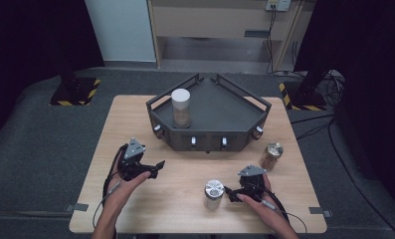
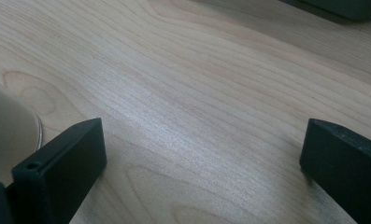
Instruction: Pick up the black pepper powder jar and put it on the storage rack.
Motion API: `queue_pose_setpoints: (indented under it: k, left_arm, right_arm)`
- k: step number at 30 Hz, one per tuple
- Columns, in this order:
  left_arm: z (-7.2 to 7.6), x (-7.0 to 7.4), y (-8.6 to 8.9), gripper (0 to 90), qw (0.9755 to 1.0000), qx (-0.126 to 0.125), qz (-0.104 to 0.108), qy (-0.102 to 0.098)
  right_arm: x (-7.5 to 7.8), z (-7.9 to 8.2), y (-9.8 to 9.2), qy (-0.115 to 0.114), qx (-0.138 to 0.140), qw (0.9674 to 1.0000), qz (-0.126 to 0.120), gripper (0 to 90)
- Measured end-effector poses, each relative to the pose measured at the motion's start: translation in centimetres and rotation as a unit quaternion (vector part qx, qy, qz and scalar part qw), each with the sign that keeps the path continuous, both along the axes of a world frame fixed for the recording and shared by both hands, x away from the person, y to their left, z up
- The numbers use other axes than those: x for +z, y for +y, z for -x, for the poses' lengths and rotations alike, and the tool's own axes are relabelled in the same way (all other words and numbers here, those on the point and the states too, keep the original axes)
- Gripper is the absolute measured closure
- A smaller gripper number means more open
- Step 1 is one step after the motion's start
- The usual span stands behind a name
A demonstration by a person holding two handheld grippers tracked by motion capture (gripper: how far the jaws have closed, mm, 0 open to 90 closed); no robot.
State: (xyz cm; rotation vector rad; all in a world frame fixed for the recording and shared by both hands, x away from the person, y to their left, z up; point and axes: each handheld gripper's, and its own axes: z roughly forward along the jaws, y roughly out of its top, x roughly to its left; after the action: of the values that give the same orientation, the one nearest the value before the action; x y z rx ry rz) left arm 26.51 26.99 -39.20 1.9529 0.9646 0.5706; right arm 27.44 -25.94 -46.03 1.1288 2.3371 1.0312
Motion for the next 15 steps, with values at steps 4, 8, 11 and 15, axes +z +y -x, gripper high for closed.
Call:
queue_pose_setpoints:
  k: [4, 8, 11, 15]
  left_arm:
    - [0.2, -0.4, 0.1, 3.6, 1.0000, 0.001, 0.001, 0.003]
    - [0.4, -0.7, 0.1, 3.6, 1.0000, 0.003, -0.001, 0.006]
    - [0.7, -1.1, 0.1, 3.6, 1.0000, 0.005, -0.002, 0.008]
    - [0.9, -1.7, 0.2, 3.4, 0.9998, 0.010, -0.007, 0.015]
  right_arm:
    - [0.0, 0.0, 0.0, 0.000, 0.000, 1.0000, 0.000, 0.6]
    - [0.0, 0.0, 0.0, 0.001, 0.000, 1.0000, 0.000, 0.6]
    - [0.0, 0.0, 0.0, 0.000, -0.001, 1.0000, 0.000, 0.6]
    - [0.0, 0.0, 0.0, 0.001, 0.000, 1.0000, 0.000, 0.6]
